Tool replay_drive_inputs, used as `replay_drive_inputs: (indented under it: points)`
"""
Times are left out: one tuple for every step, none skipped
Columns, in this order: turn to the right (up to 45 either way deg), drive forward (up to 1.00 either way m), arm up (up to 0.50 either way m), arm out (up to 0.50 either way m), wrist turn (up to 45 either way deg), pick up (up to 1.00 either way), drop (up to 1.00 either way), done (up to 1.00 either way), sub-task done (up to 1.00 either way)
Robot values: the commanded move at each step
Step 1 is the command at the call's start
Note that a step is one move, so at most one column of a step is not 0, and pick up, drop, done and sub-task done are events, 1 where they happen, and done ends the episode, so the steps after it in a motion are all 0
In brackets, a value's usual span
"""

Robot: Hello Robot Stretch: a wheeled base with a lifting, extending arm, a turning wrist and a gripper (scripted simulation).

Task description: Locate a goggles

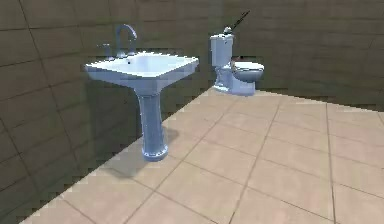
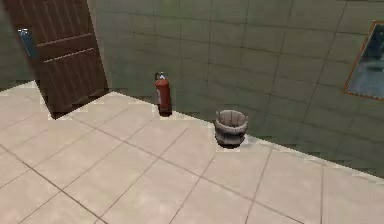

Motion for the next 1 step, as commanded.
replay_drive_inputs:
  points:
    - [-45.0,0.00,0.00,0.00,0.0,0.00,0.00,0.00,0.00]
